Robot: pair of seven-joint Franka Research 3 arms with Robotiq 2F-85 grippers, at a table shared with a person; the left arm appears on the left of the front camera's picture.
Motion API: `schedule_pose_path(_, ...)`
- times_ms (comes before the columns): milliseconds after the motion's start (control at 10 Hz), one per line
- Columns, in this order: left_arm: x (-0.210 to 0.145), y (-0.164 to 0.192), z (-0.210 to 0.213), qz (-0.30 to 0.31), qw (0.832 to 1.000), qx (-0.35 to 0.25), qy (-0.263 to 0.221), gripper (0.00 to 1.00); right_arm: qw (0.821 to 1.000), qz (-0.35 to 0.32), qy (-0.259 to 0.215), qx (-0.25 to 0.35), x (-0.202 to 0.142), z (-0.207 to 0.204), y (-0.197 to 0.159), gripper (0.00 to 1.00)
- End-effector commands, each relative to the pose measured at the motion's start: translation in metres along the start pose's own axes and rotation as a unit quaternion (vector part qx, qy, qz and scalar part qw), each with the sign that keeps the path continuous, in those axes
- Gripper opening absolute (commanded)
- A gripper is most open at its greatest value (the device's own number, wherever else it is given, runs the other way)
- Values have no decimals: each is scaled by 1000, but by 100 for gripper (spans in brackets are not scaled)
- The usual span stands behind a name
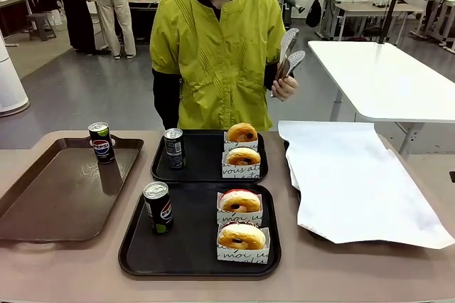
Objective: Set up donuts and drinks on trays.
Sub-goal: Pick up one Pepsi coke from the Handle tray and place it on the Flat Tray without a Pepsi coke.
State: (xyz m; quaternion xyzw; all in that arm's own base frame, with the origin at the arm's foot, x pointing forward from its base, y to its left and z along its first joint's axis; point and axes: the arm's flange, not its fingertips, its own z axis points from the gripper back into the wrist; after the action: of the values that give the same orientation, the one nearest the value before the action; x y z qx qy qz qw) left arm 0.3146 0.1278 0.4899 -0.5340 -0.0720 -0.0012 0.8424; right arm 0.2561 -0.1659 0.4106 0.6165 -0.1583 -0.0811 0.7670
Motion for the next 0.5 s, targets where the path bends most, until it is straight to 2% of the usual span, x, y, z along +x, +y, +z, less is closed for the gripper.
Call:
schedule_pose_path(0,15,9,22,47,997,-35,-41,100,1000,6,-4,7,1,-2,0,100)
schedule_pose_path(200,45,26,59,75,993,-60,-73,100,1000,6,-4,7,1,-2,0,100)
schedule_pose_path(300,46,42,77,95,990,-71,-80,100,1000,6,-4,7,1,-2,0,100)
schedule_pose_path(400,55,55,86,126,987,-79,-66,100,1000,6,-4,7,1,-2,0,100)
